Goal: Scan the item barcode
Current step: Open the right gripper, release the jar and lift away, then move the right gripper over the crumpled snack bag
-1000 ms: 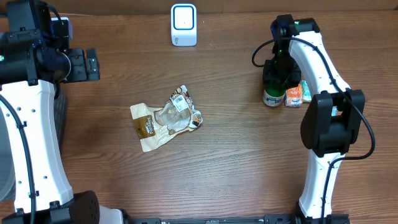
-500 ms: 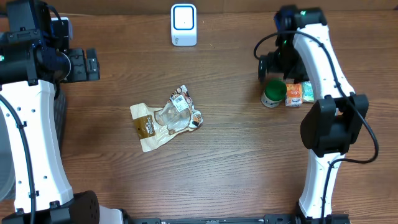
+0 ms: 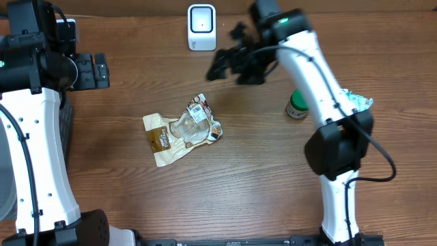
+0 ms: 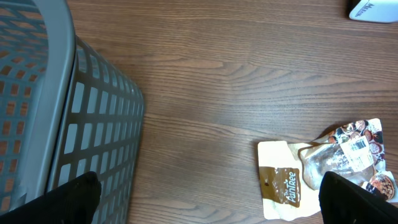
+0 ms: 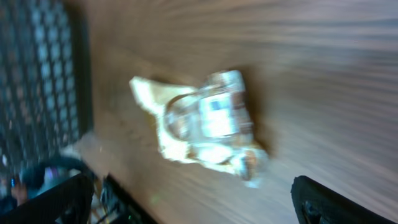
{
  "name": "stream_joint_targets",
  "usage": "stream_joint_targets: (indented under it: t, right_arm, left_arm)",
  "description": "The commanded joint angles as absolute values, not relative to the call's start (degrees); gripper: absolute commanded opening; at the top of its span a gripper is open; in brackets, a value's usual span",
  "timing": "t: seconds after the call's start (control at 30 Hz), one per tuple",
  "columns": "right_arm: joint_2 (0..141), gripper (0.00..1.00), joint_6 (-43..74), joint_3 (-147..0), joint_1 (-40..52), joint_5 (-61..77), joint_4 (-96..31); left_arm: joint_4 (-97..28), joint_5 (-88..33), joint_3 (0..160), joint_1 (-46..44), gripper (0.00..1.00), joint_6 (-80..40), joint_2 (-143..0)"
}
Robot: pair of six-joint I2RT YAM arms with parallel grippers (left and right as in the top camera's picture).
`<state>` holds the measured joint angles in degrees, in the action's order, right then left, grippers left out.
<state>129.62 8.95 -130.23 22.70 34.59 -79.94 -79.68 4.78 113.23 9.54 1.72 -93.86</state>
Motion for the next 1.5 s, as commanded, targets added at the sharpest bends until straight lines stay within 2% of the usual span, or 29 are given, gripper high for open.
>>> stream_joint_targets:
  t: [0.0,0.27,0.47,0.73,1.0,1.2,1.47]
  right_arm:
    - [129.36,0.97,9.23,-129.58,28.36,35.46,-78.35]
    - [129.49,0.87,17.67,-129.58,38.00,34.41,-70.08]
    - [132.29,0.86,28.53,-129.58,44.05,28.49,-65.36]
    - [137.14,0.86,30.70,-128.16,47.57,28.71,-65.95]
    - [137.93,0.83,29.95,-123.17,46.78,26.33,-68.18]
    - [137.93,0.74,29.98,-123.17,42.33,17.43,-75.66]
    - [137.93,0.77,20.29,-123.17,32.32,16.56,-79.50]
  left_arm:
    - [-79.48,4.91,113.62,9.93,1.00,2.61,-93.47]
    - [-79.48,4.91,113.62,9.93,0.99,2.61,-93.47]
    - [-79.48,4.91,113.62,9.96,1.00,2.63,-93.47]
    - [-79.48,4.91,113.62,9.96,1.00,2.61,-93.47]
    - [-79.48,4.91,113.62,9.96,1.00,2.63,-93.47]
    - [-79.48,4.91,113.62,9.96,1.00,2.63,-93.47]
    - [-79.48,4.91,113.62,9.96,1.00,2.61,-93.45]
